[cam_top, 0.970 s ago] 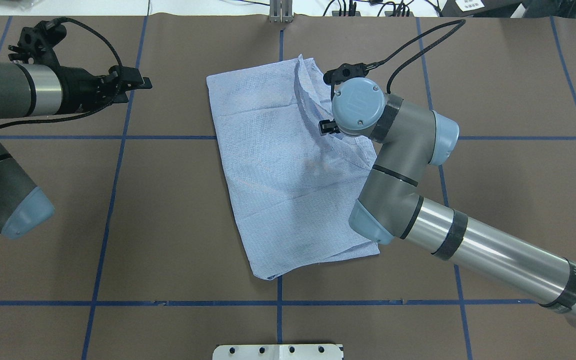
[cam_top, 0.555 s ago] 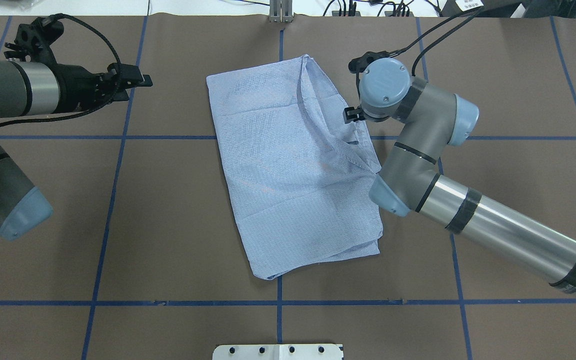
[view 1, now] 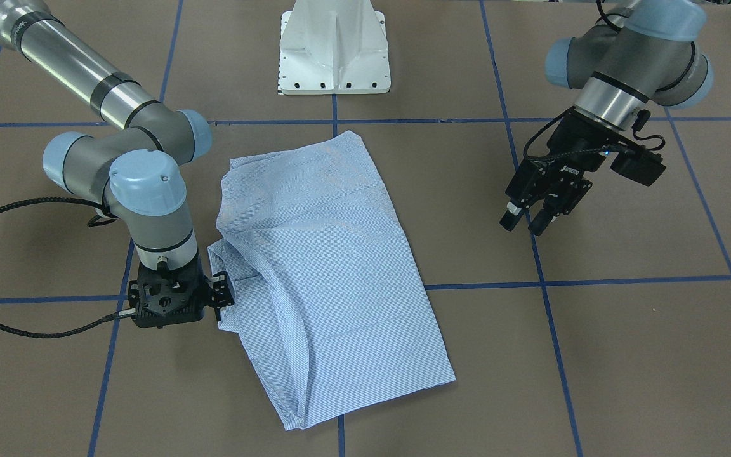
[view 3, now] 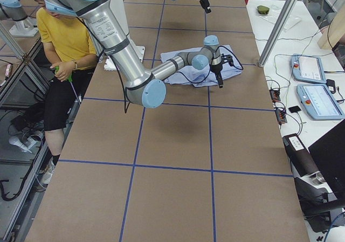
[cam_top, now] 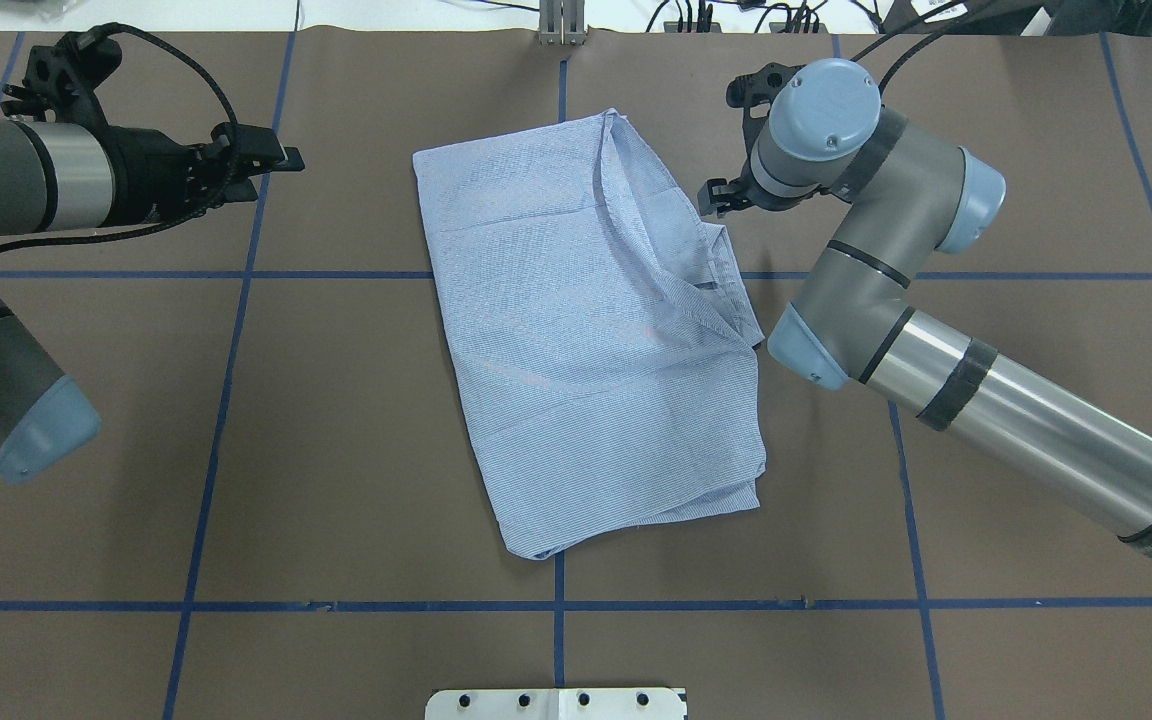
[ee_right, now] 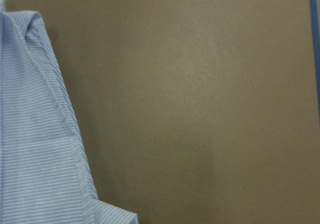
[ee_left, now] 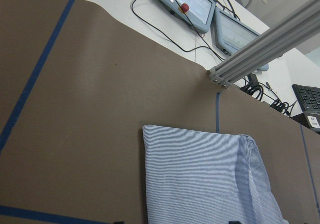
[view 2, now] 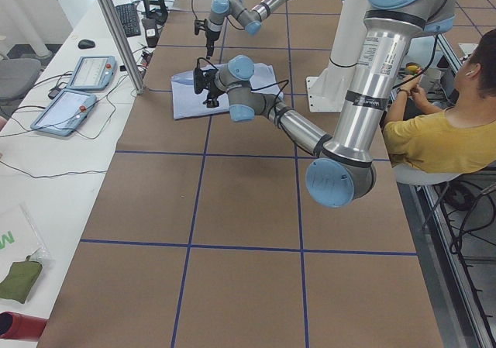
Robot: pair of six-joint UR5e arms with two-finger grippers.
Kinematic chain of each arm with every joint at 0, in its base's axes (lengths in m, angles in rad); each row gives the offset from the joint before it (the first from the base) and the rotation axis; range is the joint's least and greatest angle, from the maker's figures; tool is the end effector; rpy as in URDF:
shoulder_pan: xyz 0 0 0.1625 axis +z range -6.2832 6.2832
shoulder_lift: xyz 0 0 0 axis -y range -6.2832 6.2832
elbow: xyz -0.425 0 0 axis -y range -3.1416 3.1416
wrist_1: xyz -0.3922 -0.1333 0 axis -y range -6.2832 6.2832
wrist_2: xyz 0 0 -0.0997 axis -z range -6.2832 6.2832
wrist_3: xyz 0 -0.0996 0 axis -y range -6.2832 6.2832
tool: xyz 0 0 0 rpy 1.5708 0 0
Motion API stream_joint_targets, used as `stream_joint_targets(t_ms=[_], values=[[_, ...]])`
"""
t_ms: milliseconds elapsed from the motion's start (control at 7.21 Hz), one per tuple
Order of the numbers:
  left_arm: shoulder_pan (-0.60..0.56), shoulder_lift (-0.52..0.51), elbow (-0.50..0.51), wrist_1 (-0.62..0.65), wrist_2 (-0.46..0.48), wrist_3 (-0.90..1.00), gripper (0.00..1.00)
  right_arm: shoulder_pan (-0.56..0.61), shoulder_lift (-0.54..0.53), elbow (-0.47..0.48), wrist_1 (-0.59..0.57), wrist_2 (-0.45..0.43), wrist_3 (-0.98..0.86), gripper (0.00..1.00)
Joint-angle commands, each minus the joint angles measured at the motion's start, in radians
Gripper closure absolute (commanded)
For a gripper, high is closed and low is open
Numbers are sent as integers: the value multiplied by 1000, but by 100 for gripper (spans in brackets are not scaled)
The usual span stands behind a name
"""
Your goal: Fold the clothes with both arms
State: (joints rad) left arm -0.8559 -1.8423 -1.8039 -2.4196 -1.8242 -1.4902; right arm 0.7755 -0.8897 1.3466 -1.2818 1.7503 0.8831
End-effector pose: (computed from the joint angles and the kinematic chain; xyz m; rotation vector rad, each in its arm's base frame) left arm 0.2938 -0.5037 0.3058 0.4212 1.3106 -0.4795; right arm -0.4613 -0.6141 0.3240 0.3696 -0.6677 0.0166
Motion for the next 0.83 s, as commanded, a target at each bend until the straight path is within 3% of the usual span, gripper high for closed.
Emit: stream_joint_targets(t_ms=[0, 139, 693], values=[[0, 55, -31, 1, -38, 11, 25, -19, 37, 3, -8, 3, 27, 0], [-20, 58, -34, 4, -87, 13, 26, -22, 46, 9, -8, 5, 27, 0], [-31, 63, -35, 109, -98, 65, 25, -116, 101, 16, -46, -6, 28, 0]])
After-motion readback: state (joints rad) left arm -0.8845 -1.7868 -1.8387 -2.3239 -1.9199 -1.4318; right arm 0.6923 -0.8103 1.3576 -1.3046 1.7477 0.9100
